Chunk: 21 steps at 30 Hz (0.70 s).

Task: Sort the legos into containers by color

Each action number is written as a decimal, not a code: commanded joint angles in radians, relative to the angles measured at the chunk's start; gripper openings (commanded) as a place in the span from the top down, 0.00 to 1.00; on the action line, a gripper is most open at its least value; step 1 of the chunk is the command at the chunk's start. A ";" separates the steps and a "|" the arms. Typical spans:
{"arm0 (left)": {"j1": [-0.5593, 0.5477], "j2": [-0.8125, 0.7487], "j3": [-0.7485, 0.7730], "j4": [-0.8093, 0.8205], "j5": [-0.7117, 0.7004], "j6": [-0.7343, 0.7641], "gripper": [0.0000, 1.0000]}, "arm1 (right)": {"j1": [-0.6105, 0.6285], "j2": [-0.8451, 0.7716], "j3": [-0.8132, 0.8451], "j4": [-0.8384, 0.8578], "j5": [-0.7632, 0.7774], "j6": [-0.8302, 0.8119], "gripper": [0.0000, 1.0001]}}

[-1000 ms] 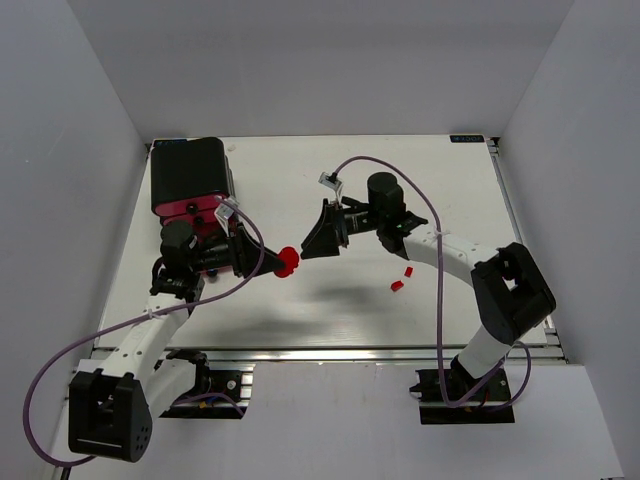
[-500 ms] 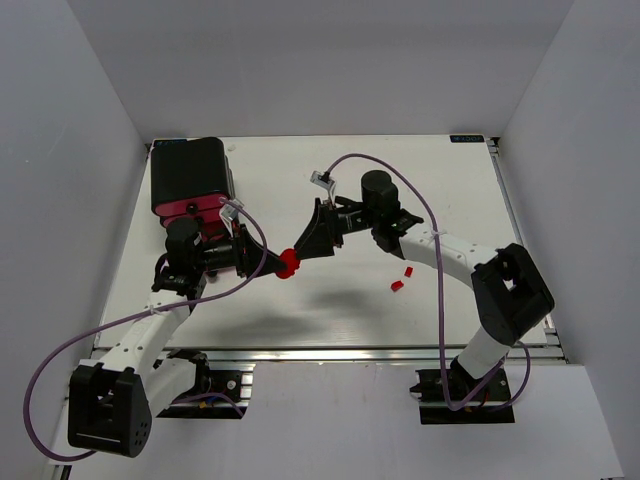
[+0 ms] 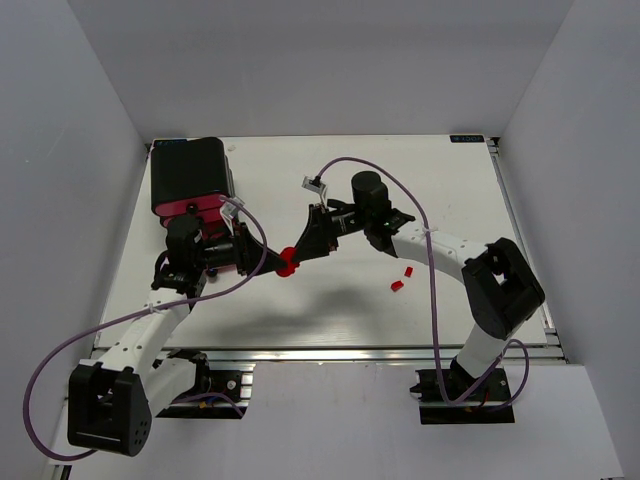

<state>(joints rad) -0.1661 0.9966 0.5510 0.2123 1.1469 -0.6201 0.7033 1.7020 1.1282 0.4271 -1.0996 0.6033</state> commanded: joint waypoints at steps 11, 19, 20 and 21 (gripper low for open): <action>-0.013 -0.157 0.249 -0.594 -0.536 0.462 0.14 | -0.090 -0.039 0.002 -0.045 0.078 -0.022 0.98; -0.044 -0.217 0.185 -0.536 -0.660 0.528 0.02 | -0.090 0.028 0.079 -0.149 0.150 0.144 1.00; -0.056 -0.220 0.182 -0.530 -0.671 0.533 0.02 | -0.091 0.037 0.122 -0.171 0.153 0.150 1.00; -0.056 -0.222 0.178 -0.524 -0.694 0.549 0.02 | -0.085 0.059 0.146 -0.197 0.158 0.180 1.00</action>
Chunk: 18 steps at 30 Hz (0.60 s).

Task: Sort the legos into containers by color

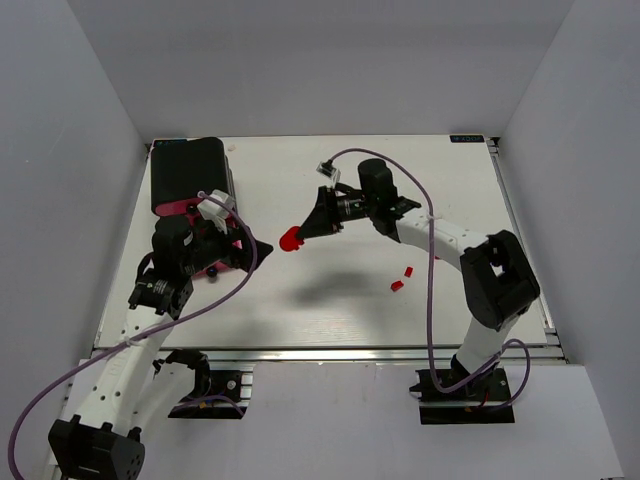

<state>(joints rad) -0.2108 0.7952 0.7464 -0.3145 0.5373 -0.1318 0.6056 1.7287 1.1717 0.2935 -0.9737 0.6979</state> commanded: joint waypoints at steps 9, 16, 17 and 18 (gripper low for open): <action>-0.053 0.010 -0.010 0.014 -0.169 0.164 0.02 | 0.054 0.184 0.436 -0.387 0.214 0.087 1.00; -0.082 0.027 -0.010 0.029 -0.247 0.192 0.02 | 0.102 0.229 0.448 -0.370 0.181 0.124 1.00; -0.082 0.035 -0.010 0.032 -0.260 0.192 0.02 | 0.106 0.235 0.450 -0.378 0.176 0.124 1.00; -0.093 0.038 -0.012 0.037 -0.270 0.190 0.02 | 0.109 0.235 0.448 -0.379 0.175 0.120 1.00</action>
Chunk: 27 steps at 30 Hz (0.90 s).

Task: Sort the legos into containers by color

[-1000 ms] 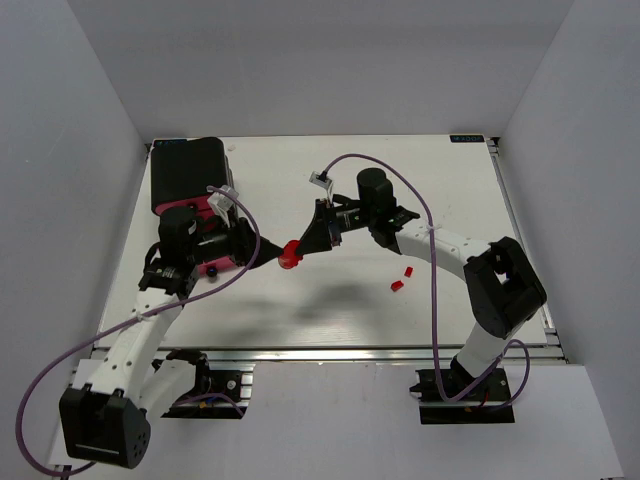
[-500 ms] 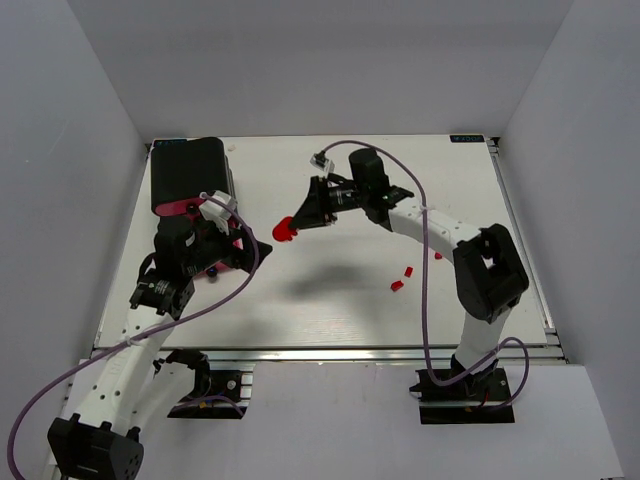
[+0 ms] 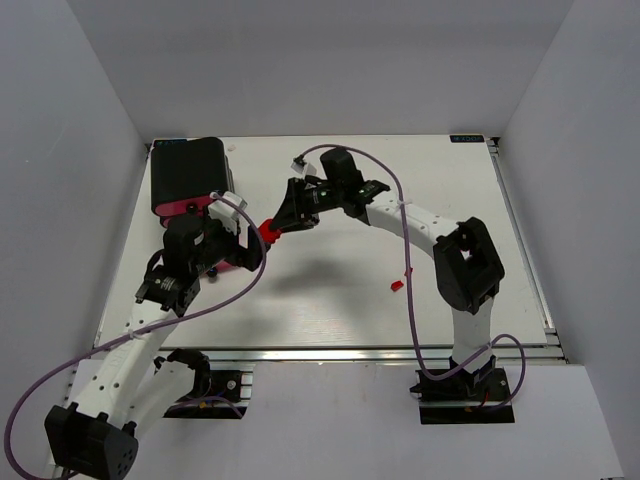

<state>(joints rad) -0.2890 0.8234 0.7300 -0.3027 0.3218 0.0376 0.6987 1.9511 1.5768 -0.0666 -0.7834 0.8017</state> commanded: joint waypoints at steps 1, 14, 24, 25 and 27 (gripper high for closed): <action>-0.015 0.013 0.005 0.037 -0.058 0.021 0.03 | 0.027 0.012 0.037 -0.019 -0.016 0.016 1.00; -0.053 0.092 0.023 0.016 -0.084 0.016 0.21 | 0.051 0.020 0.061 0.007 -0.050 0.033 1.00; -0.062 0.112 0.054 0.004 -0.127 -0.002 0.85 | 0.045 0.012 0.008 0.054 -0.074 0.002 0.74; -0.062 0.105 0.052 0.008 -0.133 -0.005 0.86 | 0.041 0.012 0.000 0.056 -0.074 -0.004 0.68; -0.062 0.102 0.051 0.016 -0.154 -0.024 0.90 | 0.033 0.016 -0.009 0.054 -0.079 -0.018 0.57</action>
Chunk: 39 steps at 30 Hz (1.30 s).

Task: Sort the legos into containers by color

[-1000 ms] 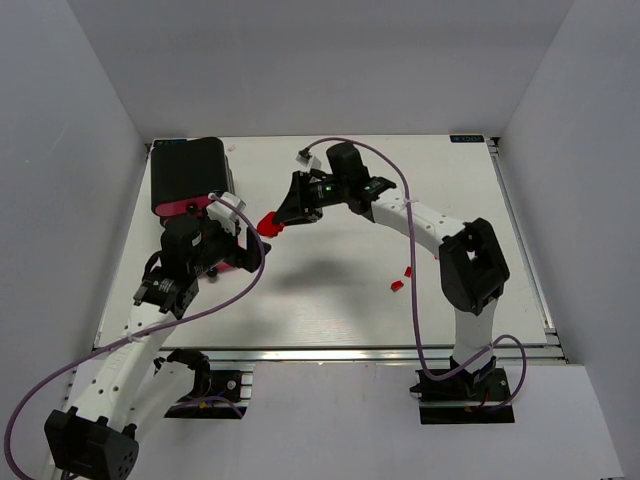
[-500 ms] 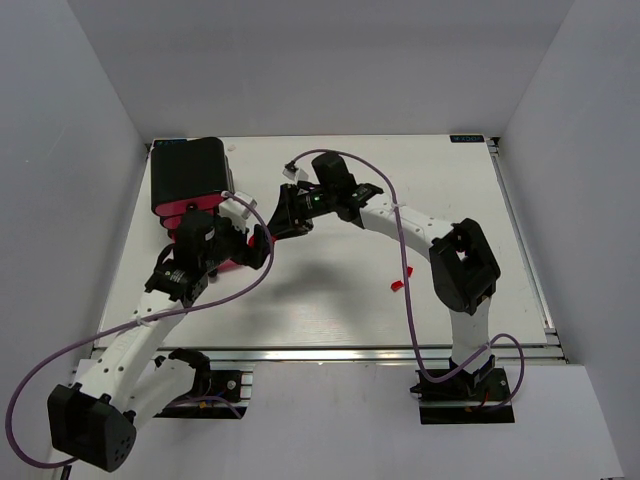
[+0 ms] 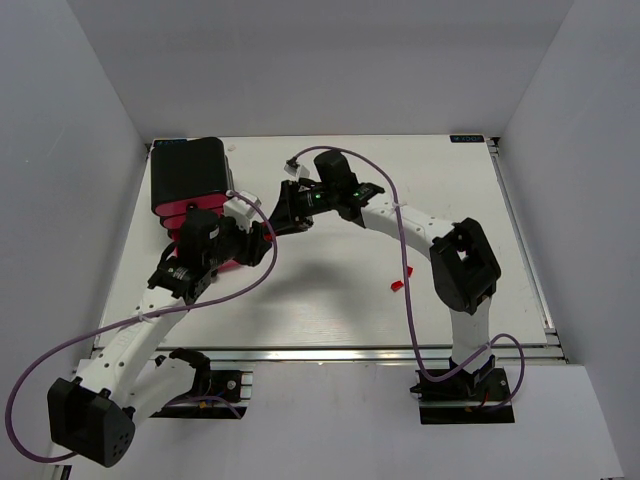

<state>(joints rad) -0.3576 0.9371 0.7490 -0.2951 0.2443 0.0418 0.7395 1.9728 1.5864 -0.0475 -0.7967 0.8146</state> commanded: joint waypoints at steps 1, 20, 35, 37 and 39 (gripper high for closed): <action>0.006 -0.015 0.033 0.007 -0.088 -0.029 0.91 | -0.012 -0.006 -0.026 0.035 -0.061 -0.037 0.51; 0.037 0.149 0.030 -0.188 -0.645 -0.434 1.00 | -0.365 -0.459 -0.512 0.420 -0.201 -0.381 0.53; 0.100 0.363 0.085 -0.286 -0.823 -0.827 1.00 | -0.518 -0.578 -0.643 0.672 -0.401 -0.129 1.00; 0.111 0.403 0.114 -0.317 -0.838 -0.878 1.00 | -0.528 -0.598 -0.655 0.710 -0.403 -0.108 1.00; 0.123 0.428 0.142 -0.329 -0.838 -0.927 1.00 | -0.549 -0.609 -0.671 0.735 -0.406 -0.103 1.00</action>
<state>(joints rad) -0.2481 1.3628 0.8291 -0.5762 -0.5457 -0.7494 0.2100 1.4063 0.9295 0.5709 -1.1679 0.6765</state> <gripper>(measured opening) 0.572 0.012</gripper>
